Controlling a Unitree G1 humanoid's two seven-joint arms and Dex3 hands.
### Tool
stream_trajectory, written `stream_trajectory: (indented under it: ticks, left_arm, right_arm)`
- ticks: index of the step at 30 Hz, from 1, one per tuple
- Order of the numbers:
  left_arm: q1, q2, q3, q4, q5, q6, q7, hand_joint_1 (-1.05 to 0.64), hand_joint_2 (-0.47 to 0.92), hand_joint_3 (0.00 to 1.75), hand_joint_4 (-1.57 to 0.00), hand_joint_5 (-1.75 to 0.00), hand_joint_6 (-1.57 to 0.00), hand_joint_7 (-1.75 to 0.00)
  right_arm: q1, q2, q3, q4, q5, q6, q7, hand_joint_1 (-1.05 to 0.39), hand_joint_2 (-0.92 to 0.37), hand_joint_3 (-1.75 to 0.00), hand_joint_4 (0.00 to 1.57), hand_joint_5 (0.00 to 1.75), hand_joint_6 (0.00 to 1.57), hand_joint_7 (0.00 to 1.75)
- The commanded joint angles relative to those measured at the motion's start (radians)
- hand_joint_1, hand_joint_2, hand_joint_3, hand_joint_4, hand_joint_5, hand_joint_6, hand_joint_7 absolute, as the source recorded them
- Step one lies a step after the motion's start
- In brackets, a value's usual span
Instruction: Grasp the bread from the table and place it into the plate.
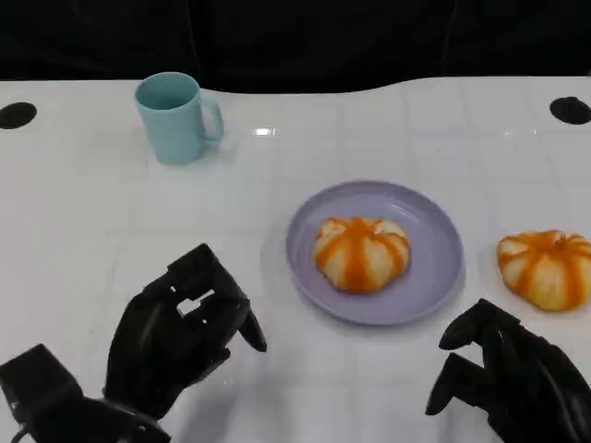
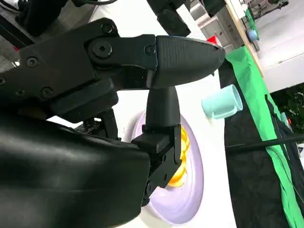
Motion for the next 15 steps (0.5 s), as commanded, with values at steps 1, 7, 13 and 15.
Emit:
stream_trajectory:
  ticks: [1,7,13,15]
  left_arm:
    - [0.074,-0.007,0.021,-0.035,-0.04,0.011,-0.034,-0.61,0.92,0.29,-0.75,-1.75,-0.58,-1.68]
    - [0.106,-0.02,0.034,-0.037,-0.049,0.016,-0.049,-0.58,0.92,0.29,-0.78,-1.75,-0.58,-1.71]
    - [0.12,-0.02,0.044,-0.04,-0.039,0.018,-0.043,-0.58,0.92,0.29,-0.79,-1.75,-0.57,-1.74]
    - [0.119,-0.02,0.051,-0.036,-0.04,0.016,-0.047,-0.58,0.92,0.28,-0.79,-1.75,-0.56,-1.75]
  right_arm:
    - [-0.001,-0.011,-0.01,-0.013,0.005,0.009,-0.006,-0.51,-0.92,-0.49,0.61,1.75,0.42,1.69]
    - [-0.002,-0.014,-0.011,-0.011,0.001,0.003,-0.002,-0.51,-0.92,-0.5,0.6,1.75,0.41,1.71]
    - [-0.007,-0.019,-0.012,0.0,-0.004,-0.01,0.006,-0.51,-0.92,-0.51,0.61,1.75,0.42,1.73]
    - [-0.008,-0.017,-0.014,-0.002,0.001,-0.002,0.003,-0.51,-0.92,-0.5,0.61,1.75,0.41,1.72]
